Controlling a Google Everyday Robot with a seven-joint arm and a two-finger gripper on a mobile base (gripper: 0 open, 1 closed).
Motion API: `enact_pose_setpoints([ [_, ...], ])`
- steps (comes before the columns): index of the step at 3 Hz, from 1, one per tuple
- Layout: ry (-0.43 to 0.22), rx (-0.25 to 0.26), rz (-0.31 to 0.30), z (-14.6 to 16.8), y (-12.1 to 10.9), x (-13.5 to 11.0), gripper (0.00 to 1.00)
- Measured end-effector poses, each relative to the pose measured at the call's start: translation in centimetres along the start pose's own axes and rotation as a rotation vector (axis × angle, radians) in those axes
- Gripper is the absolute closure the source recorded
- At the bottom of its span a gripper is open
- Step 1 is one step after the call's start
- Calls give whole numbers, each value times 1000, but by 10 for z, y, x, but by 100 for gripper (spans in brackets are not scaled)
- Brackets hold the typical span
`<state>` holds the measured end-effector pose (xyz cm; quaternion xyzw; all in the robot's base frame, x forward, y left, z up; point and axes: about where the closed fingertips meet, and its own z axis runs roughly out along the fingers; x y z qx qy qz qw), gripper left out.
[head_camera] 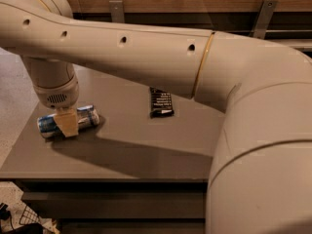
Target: Place redbull can upright
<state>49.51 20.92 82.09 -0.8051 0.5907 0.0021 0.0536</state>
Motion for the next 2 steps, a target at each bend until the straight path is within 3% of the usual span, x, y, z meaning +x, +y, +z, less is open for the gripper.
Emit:
enact_pose_setpoints([
  [1,-23,-15,5,-3,-3,8,100],
  [2,-100,-17,36,-19,-15,21,100],
])
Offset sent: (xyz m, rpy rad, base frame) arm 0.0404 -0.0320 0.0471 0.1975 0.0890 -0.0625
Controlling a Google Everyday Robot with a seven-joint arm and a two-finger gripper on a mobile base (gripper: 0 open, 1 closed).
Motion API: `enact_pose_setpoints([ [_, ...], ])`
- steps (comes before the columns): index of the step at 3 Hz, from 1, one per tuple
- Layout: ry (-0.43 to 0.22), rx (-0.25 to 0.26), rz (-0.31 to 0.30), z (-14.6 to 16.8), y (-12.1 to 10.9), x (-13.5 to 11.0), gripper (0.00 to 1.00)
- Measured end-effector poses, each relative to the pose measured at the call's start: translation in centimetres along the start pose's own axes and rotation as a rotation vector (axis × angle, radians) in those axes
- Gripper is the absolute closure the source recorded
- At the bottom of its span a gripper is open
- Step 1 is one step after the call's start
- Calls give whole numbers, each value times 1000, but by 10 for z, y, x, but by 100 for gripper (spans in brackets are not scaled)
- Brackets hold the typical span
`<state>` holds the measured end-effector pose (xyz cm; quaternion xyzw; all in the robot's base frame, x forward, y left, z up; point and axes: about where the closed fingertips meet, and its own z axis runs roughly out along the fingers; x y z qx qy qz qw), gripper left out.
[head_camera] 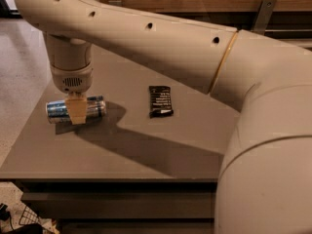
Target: Place redbull can upright
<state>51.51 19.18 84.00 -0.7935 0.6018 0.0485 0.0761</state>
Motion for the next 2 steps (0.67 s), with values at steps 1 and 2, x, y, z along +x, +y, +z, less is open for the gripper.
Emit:
enact_pose_setpoints([
  [1,-110,25,44,-21,-14,7,100],
  [2,-251,73,95,-38,-28,14,100],
])
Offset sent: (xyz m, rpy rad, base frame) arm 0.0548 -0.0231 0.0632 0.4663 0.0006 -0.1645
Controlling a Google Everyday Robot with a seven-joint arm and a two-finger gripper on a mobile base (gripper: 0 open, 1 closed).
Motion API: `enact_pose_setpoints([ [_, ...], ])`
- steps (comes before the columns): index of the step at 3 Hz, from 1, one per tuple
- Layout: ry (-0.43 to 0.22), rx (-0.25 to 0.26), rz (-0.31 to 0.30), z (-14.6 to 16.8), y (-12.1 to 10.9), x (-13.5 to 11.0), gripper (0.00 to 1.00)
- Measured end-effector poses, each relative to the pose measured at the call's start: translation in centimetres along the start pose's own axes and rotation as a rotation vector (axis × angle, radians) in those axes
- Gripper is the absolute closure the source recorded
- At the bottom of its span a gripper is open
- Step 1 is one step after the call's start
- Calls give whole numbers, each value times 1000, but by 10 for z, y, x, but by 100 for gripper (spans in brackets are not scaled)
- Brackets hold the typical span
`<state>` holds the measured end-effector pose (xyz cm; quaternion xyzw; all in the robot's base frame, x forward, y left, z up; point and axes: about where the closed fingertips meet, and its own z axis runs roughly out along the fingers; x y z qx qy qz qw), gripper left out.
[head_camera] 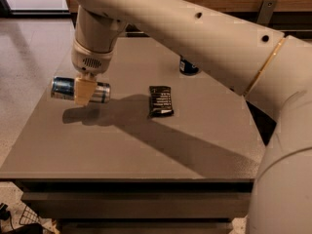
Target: Place redbull can upright
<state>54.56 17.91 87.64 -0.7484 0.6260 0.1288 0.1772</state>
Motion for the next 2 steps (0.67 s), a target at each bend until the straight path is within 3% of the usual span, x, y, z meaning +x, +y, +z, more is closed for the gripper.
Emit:
enact_pose_setpoints([
  [1,-198,83,46,-9,-8,-4,100],
  [2,-341,136,78,-2,-4,-7,100],
])
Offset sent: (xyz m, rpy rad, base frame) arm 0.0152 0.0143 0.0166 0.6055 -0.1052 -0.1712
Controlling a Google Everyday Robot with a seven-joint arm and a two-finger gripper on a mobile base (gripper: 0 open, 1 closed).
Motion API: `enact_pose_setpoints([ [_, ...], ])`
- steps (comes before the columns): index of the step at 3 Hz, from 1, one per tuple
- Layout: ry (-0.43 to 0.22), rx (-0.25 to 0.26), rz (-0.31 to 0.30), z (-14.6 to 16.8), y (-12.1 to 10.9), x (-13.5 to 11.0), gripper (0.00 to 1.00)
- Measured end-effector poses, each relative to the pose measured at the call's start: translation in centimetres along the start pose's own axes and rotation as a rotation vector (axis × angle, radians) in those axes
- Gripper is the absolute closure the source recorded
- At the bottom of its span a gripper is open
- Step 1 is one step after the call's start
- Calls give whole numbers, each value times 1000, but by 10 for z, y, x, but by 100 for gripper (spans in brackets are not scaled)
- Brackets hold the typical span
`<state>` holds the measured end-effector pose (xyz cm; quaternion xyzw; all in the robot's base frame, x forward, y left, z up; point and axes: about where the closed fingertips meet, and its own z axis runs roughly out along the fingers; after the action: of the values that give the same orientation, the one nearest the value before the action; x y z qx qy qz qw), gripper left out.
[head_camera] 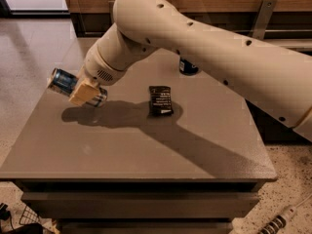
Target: Place redbull can upright
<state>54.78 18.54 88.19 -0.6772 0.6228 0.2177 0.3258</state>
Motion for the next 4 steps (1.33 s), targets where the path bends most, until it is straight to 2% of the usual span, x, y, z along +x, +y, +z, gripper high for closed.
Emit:
enact_pose_setpoints([
  [1,-140,36,34,10,15,-3,100],
  [2,-284,105,65,13,28,-14,100],
  [4,-509,316,111,-12,11,-34,100],
])
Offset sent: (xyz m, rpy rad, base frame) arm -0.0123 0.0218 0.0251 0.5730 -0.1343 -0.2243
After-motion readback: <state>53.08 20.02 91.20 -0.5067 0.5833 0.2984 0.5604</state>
